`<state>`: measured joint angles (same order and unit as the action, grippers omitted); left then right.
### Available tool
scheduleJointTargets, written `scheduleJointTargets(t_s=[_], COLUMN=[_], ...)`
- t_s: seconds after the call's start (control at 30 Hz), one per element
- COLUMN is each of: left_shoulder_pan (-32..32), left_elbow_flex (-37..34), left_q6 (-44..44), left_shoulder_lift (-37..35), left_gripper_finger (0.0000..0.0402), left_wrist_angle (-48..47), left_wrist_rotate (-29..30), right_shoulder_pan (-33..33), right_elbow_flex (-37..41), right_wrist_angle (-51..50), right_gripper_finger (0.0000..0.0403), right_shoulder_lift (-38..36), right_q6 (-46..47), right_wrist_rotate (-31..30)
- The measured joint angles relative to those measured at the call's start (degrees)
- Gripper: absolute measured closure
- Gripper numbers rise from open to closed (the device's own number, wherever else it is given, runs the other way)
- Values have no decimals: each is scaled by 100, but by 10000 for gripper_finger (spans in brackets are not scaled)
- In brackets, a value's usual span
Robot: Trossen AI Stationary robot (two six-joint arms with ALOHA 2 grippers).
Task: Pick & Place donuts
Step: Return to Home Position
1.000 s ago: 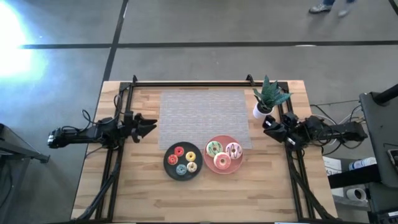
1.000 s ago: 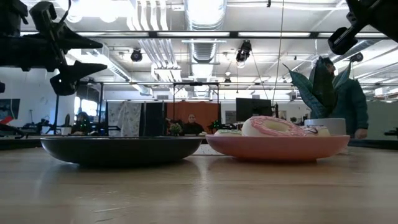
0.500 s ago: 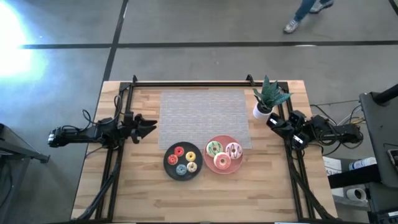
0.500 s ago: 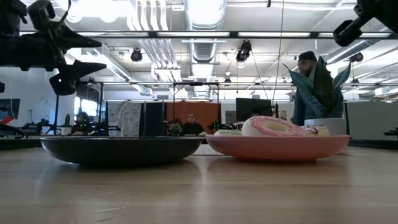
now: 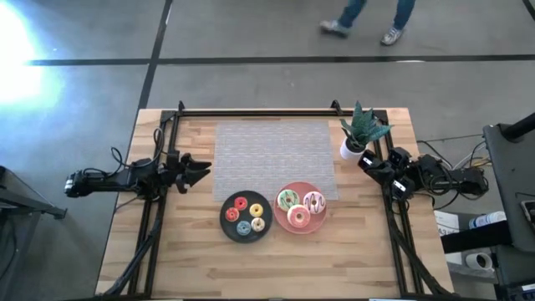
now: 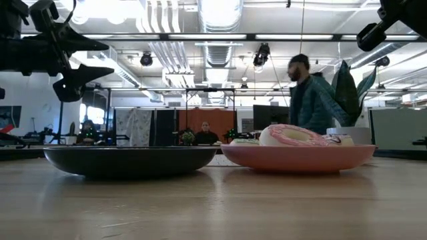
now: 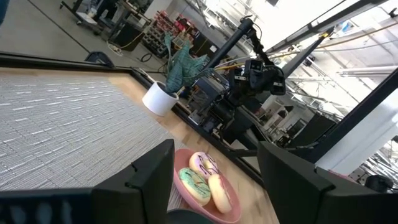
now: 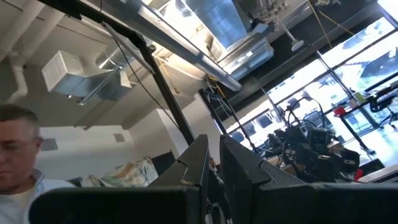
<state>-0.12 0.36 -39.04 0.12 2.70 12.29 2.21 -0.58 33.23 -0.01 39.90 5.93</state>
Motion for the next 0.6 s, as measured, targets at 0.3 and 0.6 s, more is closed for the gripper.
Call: scheduleJointTargets(t_s=[0.3,0.6], left_shoulder_pan=[0,0], left_elbow_flex=[20,24], left_q6=[1,1], left_shoulder_lift=[0,2], left_gripper_finger=[197,197], left_wrist_angle=[-13,-13], left_wrist_rotate=[-2,-2], right_shoulder_pan=[3,19], right_elbow_flex=[0,4], right_wrist_angle=[0,-255], right_gripper_finger=[369,369], right_shoulder_lift=[0,12], right_q6=[0,1466], right_wrist_rotate=[2,4649])
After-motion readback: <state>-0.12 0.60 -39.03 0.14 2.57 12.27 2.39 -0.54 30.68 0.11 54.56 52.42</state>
